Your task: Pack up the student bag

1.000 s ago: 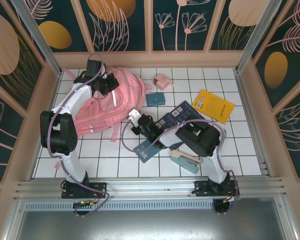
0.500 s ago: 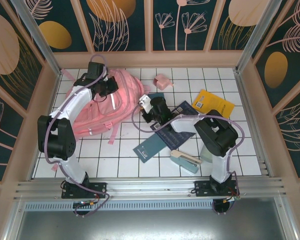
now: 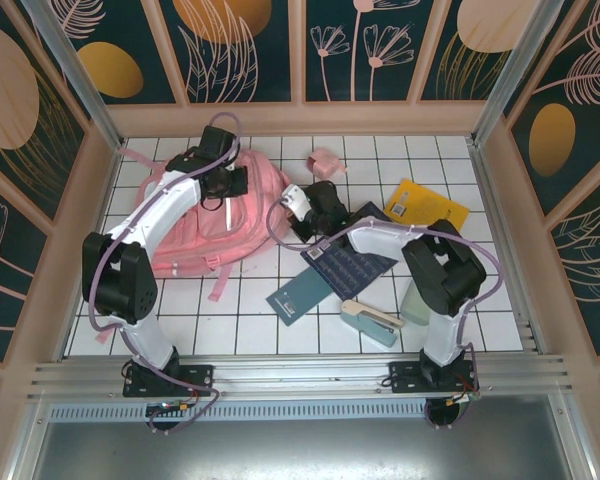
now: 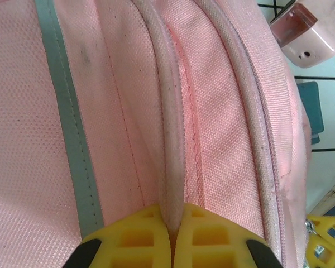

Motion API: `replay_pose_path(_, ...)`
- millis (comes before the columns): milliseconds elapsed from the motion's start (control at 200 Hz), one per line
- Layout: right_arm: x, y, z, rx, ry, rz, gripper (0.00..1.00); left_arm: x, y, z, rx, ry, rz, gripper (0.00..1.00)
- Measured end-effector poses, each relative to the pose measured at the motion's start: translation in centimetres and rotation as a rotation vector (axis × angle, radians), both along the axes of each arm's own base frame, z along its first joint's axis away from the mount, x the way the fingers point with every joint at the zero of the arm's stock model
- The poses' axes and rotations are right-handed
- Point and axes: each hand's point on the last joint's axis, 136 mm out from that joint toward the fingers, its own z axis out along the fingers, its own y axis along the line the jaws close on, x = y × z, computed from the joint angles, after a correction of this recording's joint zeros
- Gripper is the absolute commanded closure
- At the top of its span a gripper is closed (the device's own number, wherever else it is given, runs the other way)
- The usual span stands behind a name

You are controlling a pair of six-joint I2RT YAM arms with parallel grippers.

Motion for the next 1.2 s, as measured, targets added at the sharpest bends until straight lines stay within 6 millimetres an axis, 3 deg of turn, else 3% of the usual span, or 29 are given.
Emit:
replay_pose_path(140, -3.7, 1.4, 0.1, 0.016, 0.01, 0.075, 1.0, -0.9, -0.4, 0.4, 0.066, 0.011, -0.057, 1.0)
replay_pose_path(285, -7.5, 3.7, -0.6, 0.029, 0.042, 0.16, 1.0, -1.8, -2.1, 1.1, 0.137, -0.01, -0.147, 1.0)
replay_pose_path(410, -9.8, 5.6, -0.3, 0.06, 0.064, 0.208, 1.0, -2.5, -3.3, 1.1, 0.188, -0.021, -0.219, 1.0)
replay_pose_path(515, -11.0, 6.5, 0.0, 0.086, 0.08, 0.233, 1.0, -3.1, -3.1, 0.9, 0.221, -0.055, -0.249, 1.0)
replay_pose_path(651, -12.0, 6.7, 0.1, 0.088, 0.098, 0.258, 1.0, -5.1, -1.6, 1.1, 0.254, -0.133, -0.265, 1.0)
replay_pose_path(826, -12.7, 5.4, 1.0, 0.082, 0.125, 0.267, 1.0, -7.8, 0.6, 1.2, 0.284, -0.228, -0.26, 1.0)
replay_pose_path(1201, -9.2, 1.4, 2.1, 0.025, 0.139, 0.169, 1.0, -9.4, 1.5, 1.5, 0.283, -0.305, -0.268, 1.0)
